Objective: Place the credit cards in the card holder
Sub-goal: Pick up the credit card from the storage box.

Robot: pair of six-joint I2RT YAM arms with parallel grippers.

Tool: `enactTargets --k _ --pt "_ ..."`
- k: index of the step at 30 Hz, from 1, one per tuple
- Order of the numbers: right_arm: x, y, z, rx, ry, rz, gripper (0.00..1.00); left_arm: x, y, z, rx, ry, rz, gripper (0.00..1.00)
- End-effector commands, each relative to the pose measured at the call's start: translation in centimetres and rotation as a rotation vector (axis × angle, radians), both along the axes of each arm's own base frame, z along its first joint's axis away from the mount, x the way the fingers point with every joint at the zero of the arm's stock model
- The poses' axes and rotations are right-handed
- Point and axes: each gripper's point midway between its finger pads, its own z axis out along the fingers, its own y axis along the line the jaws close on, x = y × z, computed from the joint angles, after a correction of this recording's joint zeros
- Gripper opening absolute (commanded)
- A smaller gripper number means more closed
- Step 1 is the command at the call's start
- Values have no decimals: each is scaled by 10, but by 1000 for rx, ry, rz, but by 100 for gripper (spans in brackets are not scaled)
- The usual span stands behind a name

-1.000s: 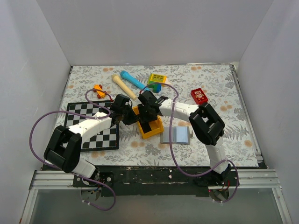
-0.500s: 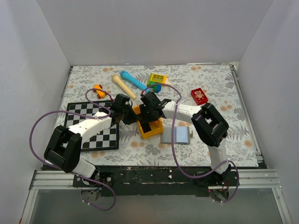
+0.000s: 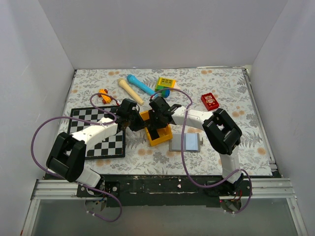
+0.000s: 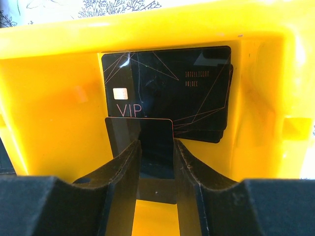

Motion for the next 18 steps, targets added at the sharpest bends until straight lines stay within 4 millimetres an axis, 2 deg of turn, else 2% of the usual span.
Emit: enactTargets --k 1,18 --pt "-37 9 8 65 130 65 39 -3 5 -7 43 21 -12 0" --pt "-37 15 32 120 103 79 36 -4 5 -10 43 28 -11 0"
